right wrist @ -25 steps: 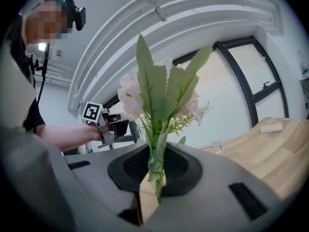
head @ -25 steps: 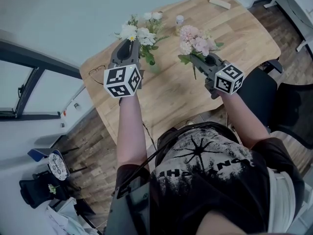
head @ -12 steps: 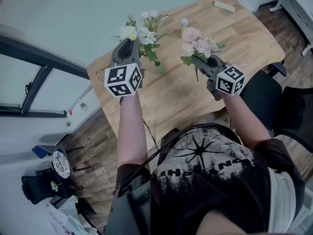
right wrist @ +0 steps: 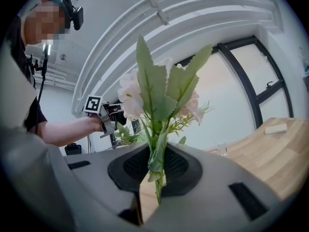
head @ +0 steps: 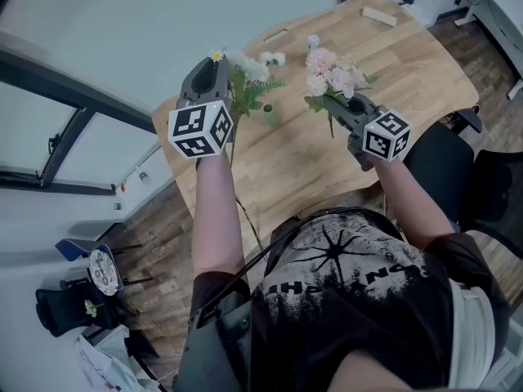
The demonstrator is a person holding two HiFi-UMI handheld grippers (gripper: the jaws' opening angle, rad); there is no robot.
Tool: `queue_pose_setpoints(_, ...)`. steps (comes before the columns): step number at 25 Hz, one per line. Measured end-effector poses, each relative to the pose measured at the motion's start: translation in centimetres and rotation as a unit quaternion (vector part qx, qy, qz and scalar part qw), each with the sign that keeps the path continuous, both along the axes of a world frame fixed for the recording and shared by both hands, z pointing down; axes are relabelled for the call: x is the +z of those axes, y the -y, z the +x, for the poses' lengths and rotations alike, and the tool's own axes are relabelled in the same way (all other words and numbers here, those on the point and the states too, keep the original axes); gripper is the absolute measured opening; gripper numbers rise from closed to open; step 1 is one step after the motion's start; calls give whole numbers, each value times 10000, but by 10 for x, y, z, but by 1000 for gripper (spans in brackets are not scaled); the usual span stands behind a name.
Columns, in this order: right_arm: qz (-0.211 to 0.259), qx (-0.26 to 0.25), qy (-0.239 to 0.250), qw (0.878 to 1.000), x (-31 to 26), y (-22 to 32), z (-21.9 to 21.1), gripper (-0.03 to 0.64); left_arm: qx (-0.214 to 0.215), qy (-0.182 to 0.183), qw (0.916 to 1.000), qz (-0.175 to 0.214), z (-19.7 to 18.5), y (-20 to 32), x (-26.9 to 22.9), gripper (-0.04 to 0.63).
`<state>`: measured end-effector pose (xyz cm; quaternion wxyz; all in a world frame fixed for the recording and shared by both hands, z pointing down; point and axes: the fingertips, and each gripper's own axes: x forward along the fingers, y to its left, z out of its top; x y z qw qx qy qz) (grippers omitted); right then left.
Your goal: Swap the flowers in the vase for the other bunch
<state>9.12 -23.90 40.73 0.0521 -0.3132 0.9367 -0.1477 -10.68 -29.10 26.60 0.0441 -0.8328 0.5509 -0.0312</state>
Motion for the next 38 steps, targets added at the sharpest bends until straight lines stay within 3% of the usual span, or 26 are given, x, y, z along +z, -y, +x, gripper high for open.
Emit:
queue_pose_setpoints(12,-18,-160,-32,9999,4,-8,-5,46,-304,-70,9995,-97,-27,-26,15,34)
queue_pose_setpoints(21,-32,-351,-158,9993,-11,3,-54,45,-636,-267,9972,-284,-93,-38,26,34)
queue_pose_setpoints(38,198,-776,-9,9968,-12,11,-70,44,-1202,-522,9874,-888,-98,-99,119,34)
